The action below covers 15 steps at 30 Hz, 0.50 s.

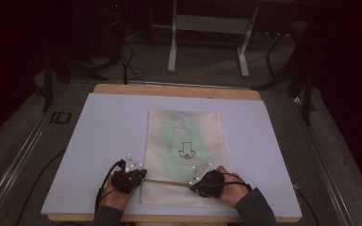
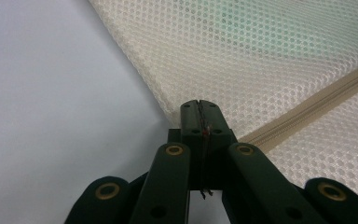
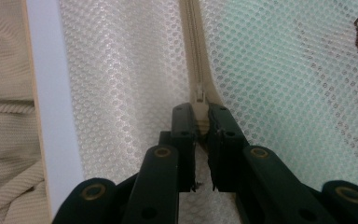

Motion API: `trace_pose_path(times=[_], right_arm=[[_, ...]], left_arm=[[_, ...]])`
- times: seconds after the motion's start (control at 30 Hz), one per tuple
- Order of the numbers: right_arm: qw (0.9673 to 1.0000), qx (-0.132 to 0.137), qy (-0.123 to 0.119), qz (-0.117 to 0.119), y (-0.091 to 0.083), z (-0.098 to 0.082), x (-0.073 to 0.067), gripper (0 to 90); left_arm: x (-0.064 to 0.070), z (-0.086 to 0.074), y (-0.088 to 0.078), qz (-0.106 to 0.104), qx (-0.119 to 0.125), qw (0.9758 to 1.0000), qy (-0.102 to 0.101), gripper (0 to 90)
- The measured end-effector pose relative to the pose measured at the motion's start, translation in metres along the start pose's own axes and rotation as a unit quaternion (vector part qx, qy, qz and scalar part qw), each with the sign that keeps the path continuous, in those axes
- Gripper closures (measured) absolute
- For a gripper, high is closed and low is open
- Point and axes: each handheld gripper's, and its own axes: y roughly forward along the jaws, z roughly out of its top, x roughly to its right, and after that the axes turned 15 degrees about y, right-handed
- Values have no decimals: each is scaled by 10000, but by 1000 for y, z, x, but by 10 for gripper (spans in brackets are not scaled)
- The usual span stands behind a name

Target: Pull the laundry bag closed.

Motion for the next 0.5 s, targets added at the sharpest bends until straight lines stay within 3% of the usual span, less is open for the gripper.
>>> trace_pose_path(times=[0.5], right_arm=[[10000,16,85,-8,-6,-12,5,822]], left_arm=[[0,0,0,7,4,10000,-12,892]])
